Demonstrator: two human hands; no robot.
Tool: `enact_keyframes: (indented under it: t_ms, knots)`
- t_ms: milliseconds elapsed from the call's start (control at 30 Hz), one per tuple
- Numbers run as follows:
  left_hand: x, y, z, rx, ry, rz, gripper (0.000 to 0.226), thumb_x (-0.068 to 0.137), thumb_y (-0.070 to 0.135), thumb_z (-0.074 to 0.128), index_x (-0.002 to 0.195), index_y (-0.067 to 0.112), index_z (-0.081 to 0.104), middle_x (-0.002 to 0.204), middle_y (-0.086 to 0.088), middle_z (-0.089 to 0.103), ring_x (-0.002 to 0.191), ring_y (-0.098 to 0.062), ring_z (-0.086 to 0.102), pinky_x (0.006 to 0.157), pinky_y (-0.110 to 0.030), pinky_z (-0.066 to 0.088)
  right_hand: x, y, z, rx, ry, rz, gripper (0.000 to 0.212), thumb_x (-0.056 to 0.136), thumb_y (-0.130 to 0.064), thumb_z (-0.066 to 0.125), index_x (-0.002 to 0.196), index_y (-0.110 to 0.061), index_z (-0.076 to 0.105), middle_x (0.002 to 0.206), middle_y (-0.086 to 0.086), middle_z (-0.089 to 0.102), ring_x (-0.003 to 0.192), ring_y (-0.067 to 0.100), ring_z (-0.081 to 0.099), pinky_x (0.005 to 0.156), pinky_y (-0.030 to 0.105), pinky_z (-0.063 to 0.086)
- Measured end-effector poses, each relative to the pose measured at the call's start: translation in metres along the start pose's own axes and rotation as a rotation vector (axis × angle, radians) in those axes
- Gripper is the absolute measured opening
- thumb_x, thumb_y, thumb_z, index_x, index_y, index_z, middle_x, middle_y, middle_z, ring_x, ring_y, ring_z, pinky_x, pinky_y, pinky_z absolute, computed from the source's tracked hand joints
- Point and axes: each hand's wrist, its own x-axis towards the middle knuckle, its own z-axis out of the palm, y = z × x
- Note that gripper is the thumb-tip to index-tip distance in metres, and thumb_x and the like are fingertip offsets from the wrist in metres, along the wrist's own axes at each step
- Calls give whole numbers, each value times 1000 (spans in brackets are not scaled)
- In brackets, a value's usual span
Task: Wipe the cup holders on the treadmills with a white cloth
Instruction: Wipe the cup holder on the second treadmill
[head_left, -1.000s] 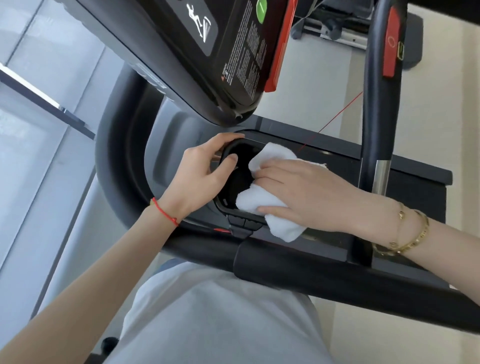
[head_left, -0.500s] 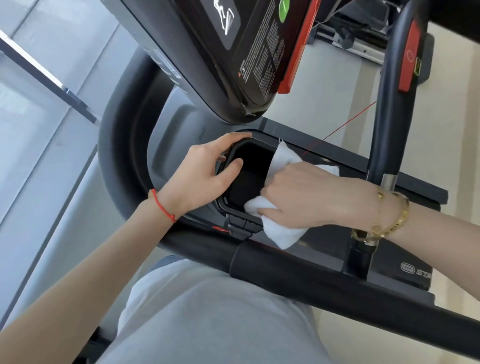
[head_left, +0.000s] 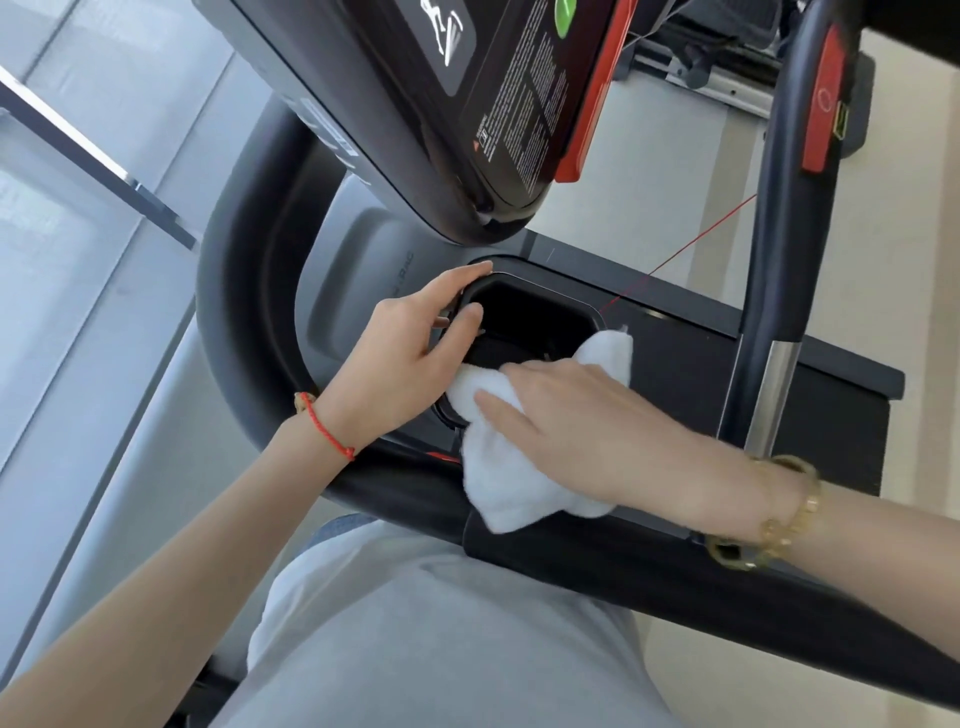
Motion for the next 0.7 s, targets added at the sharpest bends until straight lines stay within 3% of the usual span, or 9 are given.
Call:
enact_keyframes:
  t_ms: [67, 133, 233, 300, 400, 500, 567, 700]
  knots:
    - [-1, 5, -1, -35, 27, -26, 40, 103, 32, 38, 141, 28, 53, 94, -29, 67, 87, -42, 63, 84, -41, 53, 9, -8, 9, 43, 36, 34, 37, 105, -39, 22, 77, -23, 41, 76, -3, 49, 73, 17, 49, 70, 31, 32]
    - [-2, 6, -3, -62, 42, -45, 40, 104, 32, 35, 138, 28, 56, 104, -30, 66, 98, -40, 62, 91, -43, 51, 18, -10, 9, 145, 6, 69, 39, 106, -33, 25, 68, -28, 34, 68, -5, 46, 65, 13, 45, 68, 31, 31]
    - [-3, 8, -3, -70, 35, -51, 41, 101, 32, 38, 137, 28, 56, 105, -30, 66, 98, -38, 64, 91, -45, 51, 32, -9, 6, 196, -120, 97, 37, 106, -30, 24, 79, -28, 48, 69, -7, 46, 73, 17, 49, 70, 31, 36]
    - [-4, 9, -2, -56, 36, -45, 41, 100, 28, 42, 139, 26, 55, 102, -20, 70, 95, -35, 66, 90, -42, 53, 37, -7, 3, 206, -223, 118, 37, 105, -32, 22, 87, -26, 53, 75, -3, 50, 79, 20, 53, 77, 33, 43]
    - [-6, 8, -4, -19, 27, -19, 40, 102, 22, 46, 141, 21, 54, 111, 2, 73, 99, -10, 69, 94, -31, 54, 31, -6, -1, 173, -293, 92, 35, 104, -36, 19, 91, -30, 51, 79, 3, 56, 78, 21, 54, 77, 34, 43]
    - [-6, 4, -7, 33, 33, -18, 43, 100, 32, 47, 141, 23, 53, 120, 7, 70, 106, -4, 67, 99, -23, 50, 12, -5, -1, 42, -166, 14, 35, 101, -36, 16, 83, -32, 46, 74, 1, 53, 67, 17, 49, 69, 33, 37]
    - [-5, 3, -8, 79, 58, -20, 40, 100, 33, 51, 139, 24, 56, 118, 8, 70, 108, 0, 64, 97, -14, 48, -2, -1, 6, -55, -18, -44, 35, 100, -38, 18, 89, -20, 46, 69, -5, 44, 62, 15, 46, 63, 30, 31]
    - [-5, 6, -8, 133, 60, -1, 33, 100, 29, 53, 130, 19, 64, 105, 15, 71, 102, 6, 64, 93, -5, 43, -21, 10, 26, -57, 231, -130, 33, 102, -40, 37, 82, -15, 42, 77, -2, 46, 69, 16, 43, 68, 25, 26]
